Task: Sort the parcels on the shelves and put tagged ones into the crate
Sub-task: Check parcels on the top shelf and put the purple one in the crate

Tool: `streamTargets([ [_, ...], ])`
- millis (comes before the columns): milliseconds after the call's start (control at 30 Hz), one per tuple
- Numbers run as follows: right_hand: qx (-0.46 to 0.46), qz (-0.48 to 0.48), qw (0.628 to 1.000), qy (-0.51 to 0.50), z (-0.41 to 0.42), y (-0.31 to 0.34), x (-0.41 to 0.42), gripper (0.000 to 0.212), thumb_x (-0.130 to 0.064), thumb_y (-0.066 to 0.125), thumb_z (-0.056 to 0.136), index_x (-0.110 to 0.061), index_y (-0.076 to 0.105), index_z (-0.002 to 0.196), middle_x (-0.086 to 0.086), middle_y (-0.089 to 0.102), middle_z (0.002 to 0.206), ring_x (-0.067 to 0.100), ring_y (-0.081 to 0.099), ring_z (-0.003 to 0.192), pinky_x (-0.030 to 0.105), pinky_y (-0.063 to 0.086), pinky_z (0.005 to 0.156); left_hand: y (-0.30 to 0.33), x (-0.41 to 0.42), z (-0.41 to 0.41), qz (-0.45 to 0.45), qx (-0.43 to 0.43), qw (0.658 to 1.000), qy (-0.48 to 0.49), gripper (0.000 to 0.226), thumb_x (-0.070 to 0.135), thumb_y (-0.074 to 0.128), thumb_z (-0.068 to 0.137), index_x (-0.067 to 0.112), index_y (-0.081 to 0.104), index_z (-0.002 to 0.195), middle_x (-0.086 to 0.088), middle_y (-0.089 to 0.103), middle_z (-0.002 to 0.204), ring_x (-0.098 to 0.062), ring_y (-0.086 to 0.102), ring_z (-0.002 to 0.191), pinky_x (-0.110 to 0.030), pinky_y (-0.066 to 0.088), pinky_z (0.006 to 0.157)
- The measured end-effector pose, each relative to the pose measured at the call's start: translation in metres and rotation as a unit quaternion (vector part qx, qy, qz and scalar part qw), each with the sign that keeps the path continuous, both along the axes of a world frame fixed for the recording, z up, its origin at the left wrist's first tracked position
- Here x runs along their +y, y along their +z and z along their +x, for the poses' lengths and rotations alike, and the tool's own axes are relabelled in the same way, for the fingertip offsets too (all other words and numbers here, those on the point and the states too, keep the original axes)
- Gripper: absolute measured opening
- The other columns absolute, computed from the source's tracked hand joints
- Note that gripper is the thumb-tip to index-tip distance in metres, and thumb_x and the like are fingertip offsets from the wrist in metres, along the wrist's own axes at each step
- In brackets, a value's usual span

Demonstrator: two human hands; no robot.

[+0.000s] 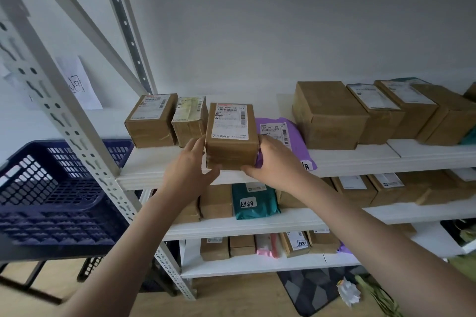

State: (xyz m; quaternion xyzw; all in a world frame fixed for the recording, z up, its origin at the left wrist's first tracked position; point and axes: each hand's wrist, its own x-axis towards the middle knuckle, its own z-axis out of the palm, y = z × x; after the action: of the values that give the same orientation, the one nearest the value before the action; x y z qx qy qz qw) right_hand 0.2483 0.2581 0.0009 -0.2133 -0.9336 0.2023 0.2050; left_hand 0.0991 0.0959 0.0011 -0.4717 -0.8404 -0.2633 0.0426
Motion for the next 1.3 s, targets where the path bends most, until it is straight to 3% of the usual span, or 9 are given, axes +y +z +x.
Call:
streamTargets([
  [133, 0.060, 0.056, 0.997, -0.007, 0.019, 0.018, -0.014, 0.074, -0.049, 0.071, 0.085, -0.027, 0.037, 0.147, -0.006, 0.057, 0.129, 0.010, 0.056, 0.114, 0.030, 0.056, 0.088, 0.010, -0.018, 0.011, 0.081, 0.043, 0.996, -0.002, 0.074, 0.042, 0.070, 0.087, 0.027, 0.033, 0.149, 0.010, 0.048, 0.137, -0.012, 0.058, 0.087, -0.019, 0.042, 0.056],
  [267, 0.109, 0.087, 0.990, -0.014, 0.033, 0.037, -0.028, 0.077, -0.051, 0.066, 0.086, -0.026, 0.034, 0.151, -0.008, 0.054, 0.137, 0.009, 0.053, 0.121, 0.023, 0.053, 0.087, 0.022, -0.034, 0.021, 0.138, 0.065, 0.988, -0.016, 0.072, 0.041, 0.074, 0.084, 0.026, 0.039, 0.145, 0.011, 0.050, 0.136, -0.008, 0.055, 0.081, -0.012, 0.035, 0.055],
  [400, 0.113, 0.083, 0.990, -0.013, 0.038, 0.039, -0.037, 0.078, -0.053, 0.064, 0.086, -0.026, 0.034, 0.152, -0.009, 0.053, 0.137, 0.008, 0.055, 0.119, 0.023, 0.054, 0.086, 0.026, -0.043, 0.025, 0.148, 0.062, 0.987, -0.018, 0.069, 0.040, 0.074, 0.083, 0.027, 0.043, 0.143, 0.014, 0.050, 0.135, -0.006, 0.052, 0.077, -0.018, 0.040, 0.054],
  [667, 0.055, 0.022, 0.998, -0.011, 0.030, 0.018, -0.035, 0.065, -0.048, 0.070, 0.088, -0.028, 0.042, 0.144, -0.010, 0.060, 0.129, 0.008, 0.060, 0.107, 0.022, 0.051, 0.081, -0.003, -0.037, 0.007, 0.083, 0.030, 0.996, -0.023, 0.072, 0.049, 0.072, 0.082, 0.029, 0.041, 0.144, 0.012, 0.056, 0.128, -0.010, 0.061, 0.097, -0.029, 0.055, 0.073],
  [767, 0.027, 0.010, 0.999, -0.013, 0.022, 0.008, -0.030, 0.060, -0.047, 0.069, 0.089, -0.028, 0.045, 0.140, -0.011, 0.061, 0.129, 0.006, 0.061, 0.103, 0.017, 0.047, 0.077, -0.014, -0.030, 0.000, 0.060, -0.003, 0.998, -0.022, 0.071, 0.052, 0.070, 0.082, 0.031, 0.042, 0.144, 0.013, 0.057, 0.126, -0.007, 0.059, 0.102, -0.028, 0.053, 0.078],
  [867, 0.007, -0.019, 1.000, -0.019, 0.011, -0.001, -0.021, 0.059, -0.045, 0.069, 0.090, -0.027, 0.045, 0.141, -0.010, 0.061, 0.132, 0.007, 0.062, 0.106, 0.024, 0.052, 0.085, -0.020, -0.021, -0.006, 0.036, -0.029, 0.999, -0.014, 0.069, 0.051, 0.070, 0.083, 0.032, 0.043, 0.143, 0.012, 0.058, 0.126, -0.009, 0.059, 0.106, -0.026, 0.047, 0.076],
  [1000, -0.002, -0.038, 0.999, -0.021, 0.000, -0.003, -0.006, 0.059, -0.040, 0.070, 0.090, -0.025, 0.046, 0.141, -0.009, 0.063, 0.128, 0.009, 0.061, 0.108, 0.021, 0.048, 0.084, -0.024, -0.005, -0.018, 0.028, -0.049, 0.998, -0.020, 0.062, 0.051, 0.068, 0.085, 0.035, 0.044, 0.140, 0.014, 0.060, 0.120, -0.008, 0.059, 0.102, -0.027, 0.047, 0.071],
  [1133, -0.032, -0.013, 0.999, -0.031, -0.023, 0.002, 0.013, 0.049, -0.041, 0.070, 0.088, -0.023, 0.053, 0.130, -0.006, 0.066, 0.113, 0.012, 0.062, 0.095, 0.033, 0.057, 0.081, -0.019, 0.009, -0.033, -0.004, -0.045, 0.999, 0.007, 0.054, 0.054, 0.066, 0.086, 0.035, 0.047, 0.132, 0.009, 0.064, 0.104, -0.013, 0.061, 0.091, -0.030, 0.049, 0.065],
  [1300, -0.040, 0.000, 0.998, -0.039, -0.051, 0.010, 0.032, 0.045, -0.036, 0.070, 0.087, -0.020, 0.056, 0.127, -0.004, 0.067, 0.105, 0.014, 0.062, 0.087, 0.035, 0.056, 0.075, -0.011, 0.036, -0.047, -0.030, 0.006, 0.998, 0.052, 0.037, 0.053, 0.064, 0.086, 0.024, 0.055, 0.108, 0.006, 0.068, 0.086, -0.019, 0.065, 0.076, -0.034, 0.055, 0.062],
])
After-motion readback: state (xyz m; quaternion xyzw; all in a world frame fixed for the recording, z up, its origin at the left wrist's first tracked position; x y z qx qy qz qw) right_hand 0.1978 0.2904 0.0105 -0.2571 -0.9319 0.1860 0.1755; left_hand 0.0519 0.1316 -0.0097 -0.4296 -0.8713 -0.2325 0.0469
